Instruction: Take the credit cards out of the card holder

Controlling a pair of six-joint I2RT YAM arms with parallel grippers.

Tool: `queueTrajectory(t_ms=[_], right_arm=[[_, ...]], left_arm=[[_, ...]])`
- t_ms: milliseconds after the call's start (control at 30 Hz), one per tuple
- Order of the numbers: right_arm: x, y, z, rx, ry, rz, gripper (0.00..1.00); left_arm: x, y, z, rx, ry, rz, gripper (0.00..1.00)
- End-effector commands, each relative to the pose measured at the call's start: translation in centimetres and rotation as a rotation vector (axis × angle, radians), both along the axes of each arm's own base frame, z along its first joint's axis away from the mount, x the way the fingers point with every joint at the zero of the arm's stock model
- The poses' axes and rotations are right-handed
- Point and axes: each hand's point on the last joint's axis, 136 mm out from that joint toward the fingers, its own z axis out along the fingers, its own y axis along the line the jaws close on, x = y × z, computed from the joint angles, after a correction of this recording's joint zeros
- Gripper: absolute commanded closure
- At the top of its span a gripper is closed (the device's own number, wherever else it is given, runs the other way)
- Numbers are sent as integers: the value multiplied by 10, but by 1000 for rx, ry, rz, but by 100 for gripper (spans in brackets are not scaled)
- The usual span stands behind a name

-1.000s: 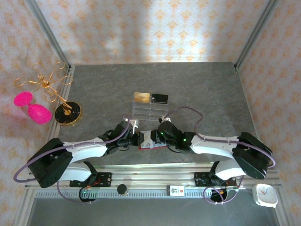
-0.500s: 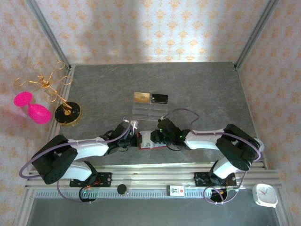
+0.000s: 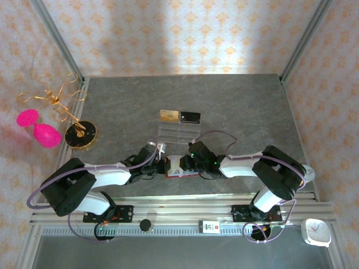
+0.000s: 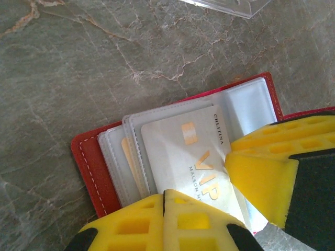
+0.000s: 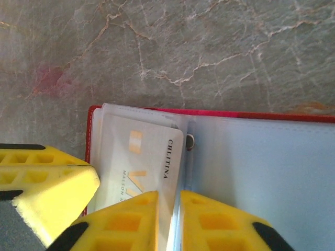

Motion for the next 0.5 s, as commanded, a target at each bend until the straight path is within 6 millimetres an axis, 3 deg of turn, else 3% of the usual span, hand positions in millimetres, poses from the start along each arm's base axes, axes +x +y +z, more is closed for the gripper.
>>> queueTrajectory(t_ms=[0, 67, 233, 467], right_arm=[[-1, -4, -3, 15, 6, -15, 90], [-1, -5, -2, 14, 4, -22, 100], [0, -14, 2, 8, -9, -63, 100], [2, -46, 9, -52, -53, -170, 100]], left_arm=[[-3, 11, -15, 51, 21, 6, 100], [-3, 11, -15, 53, 21, 7, 100], [-3, 11, -16, 47, 27, 7, 100], [-2, 11, -16, 34, 24, 7, 100]])
